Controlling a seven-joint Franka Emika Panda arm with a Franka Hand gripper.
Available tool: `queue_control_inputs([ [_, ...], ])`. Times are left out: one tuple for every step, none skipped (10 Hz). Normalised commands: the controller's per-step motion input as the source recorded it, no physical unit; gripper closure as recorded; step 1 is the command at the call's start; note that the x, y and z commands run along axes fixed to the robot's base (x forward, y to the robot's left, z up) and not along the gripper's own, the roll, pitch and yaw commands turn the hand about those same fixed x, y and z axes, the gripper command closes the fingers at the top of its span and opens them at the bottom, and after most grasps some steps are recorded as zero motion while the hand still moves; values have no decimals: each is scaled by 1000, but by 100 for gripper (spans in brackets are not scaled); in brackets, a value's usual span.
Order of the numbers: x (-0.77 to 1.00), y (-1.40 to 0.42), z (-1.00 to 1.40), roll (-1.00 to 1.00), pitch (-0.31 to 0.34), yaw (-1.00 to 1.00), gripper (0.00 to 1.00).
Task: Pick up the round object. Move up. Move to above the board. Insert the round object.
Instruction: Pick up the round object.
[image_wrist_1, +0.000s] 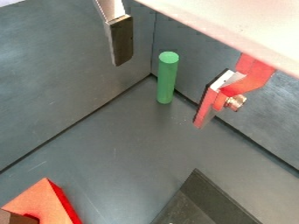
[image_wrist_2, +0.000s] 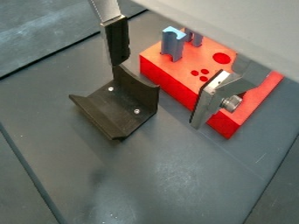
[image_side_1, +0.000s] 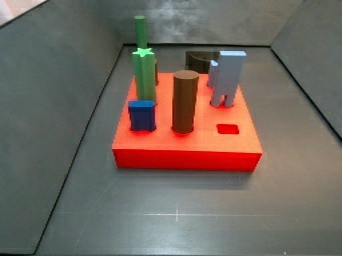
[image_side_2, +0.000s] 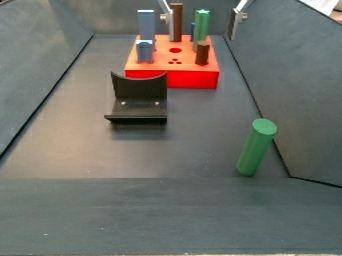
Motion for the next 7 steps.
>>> queue_control_inputs([
  [-40,560,-114,-284,-40,-66,0],
  [-731,889,-397,-11,-20,83,0],
  [-637,740,-640,56,-94,177,0],
  [-734,717,-846,81,-194,180,0],
  [-900,757,-889,50,-223,106,0],
  [-866,731,-894,53,-229,146,0],
  [-437,854,-351,-116,-124,251,0],
])
